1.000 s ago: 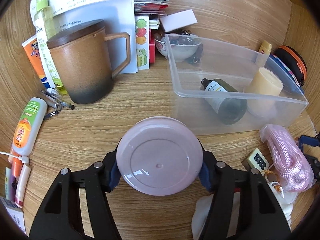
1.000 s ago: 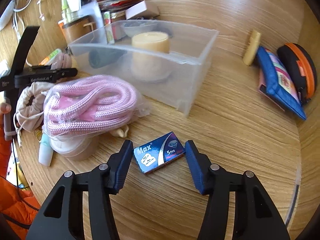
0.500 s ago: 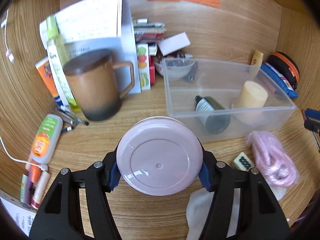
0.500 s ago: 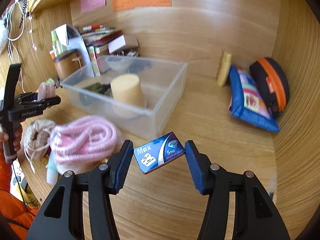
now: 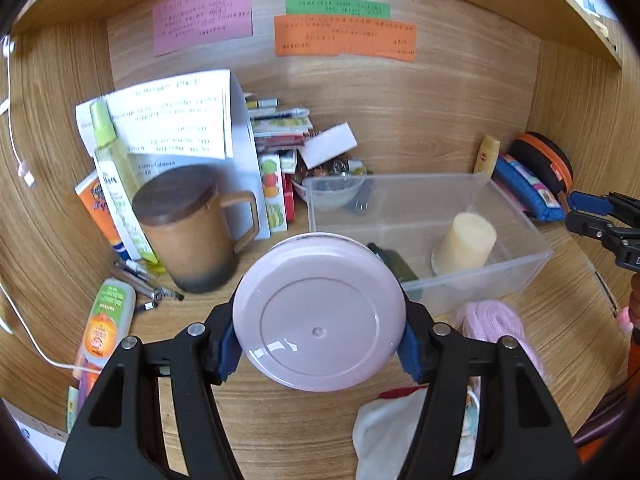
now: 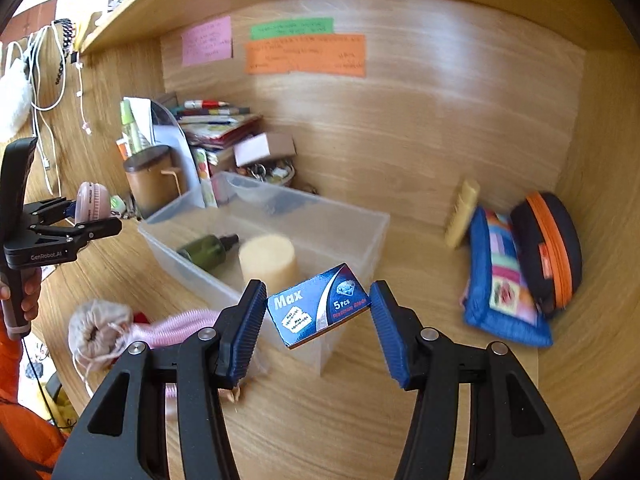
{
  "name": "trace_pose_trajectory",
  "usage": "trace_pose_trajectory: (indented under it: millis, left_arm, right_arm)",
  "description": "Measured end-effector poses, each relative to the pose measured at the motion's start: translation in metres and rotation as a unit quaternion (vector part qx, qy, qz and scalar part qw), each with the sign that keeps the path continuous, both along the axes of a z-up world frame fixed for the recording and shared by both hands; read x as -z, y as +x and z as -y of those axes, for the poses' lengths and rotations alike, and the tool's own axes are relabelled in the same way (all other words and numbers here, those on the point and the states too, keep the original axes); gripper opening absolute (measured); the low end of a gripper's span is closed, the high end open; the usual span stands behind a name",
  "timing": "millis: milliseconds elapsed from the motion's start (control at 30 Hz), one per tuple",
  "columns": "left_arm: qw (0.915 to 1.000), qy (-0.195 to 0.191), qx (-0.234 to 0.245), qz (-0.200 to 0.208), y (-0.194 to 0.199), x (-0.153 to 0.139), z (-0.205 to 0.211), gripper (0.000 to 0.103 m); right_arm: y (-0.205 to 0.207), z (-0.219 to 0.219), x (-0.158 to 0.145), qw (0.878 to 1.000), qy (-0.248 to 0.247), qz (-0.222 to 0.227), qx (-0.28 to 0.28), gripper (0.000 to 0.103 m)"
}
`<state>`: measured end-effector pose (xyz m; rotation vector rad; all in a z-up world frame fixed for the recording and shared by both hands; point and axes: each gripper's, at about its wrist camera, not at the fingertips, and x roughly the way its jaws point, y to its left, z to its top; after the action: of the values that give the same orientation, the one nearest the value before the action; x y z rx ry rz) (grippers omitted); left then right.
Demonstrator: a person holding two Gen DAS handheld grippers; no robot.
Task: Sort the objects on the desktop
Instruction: 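Lift and carry the pink container and blue box over the clear bin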
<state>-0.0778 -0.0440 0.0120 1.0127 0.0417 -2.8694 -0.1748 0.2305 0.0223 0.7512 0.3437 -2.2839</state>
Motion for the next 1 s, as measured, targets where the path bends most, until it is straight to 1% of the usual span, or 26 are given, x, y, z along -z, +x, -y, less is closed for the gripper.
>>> trace_pose_trajectory:
  millis: [267,500,767,1000]
  left_arm:
    - [0.9997,-0.011,0.015,-0.014,-0.021,-0.023,-0.001,0.062]
    - [0.9990,-0.012,0.039,-0.017,-0.043,-0.032,-0.006,0.062]
    - [0.9979,-0.011,0.064,-0.002,-0.072,-0.027,-0.010,0.062]
    - [0.9965,-0.008,0.080,0.021,-0.101,-0.015,-0.014,0.062]
  right_arm:
    - [-0.018,0.024,-0.010,1.000,-0.009,-0.005,-0.023,0.050]
    - [-0.032,0.046,-0.014,0.999,-0.006,-0.005,-0.032,0.050]
    - [-0.049,0.072,-0.009,0.999,0.007,0.005,-0.044,0.050]
    - [-0.067,0.095,0.003,0.998,0.025,0.026,-0.053,0.050]
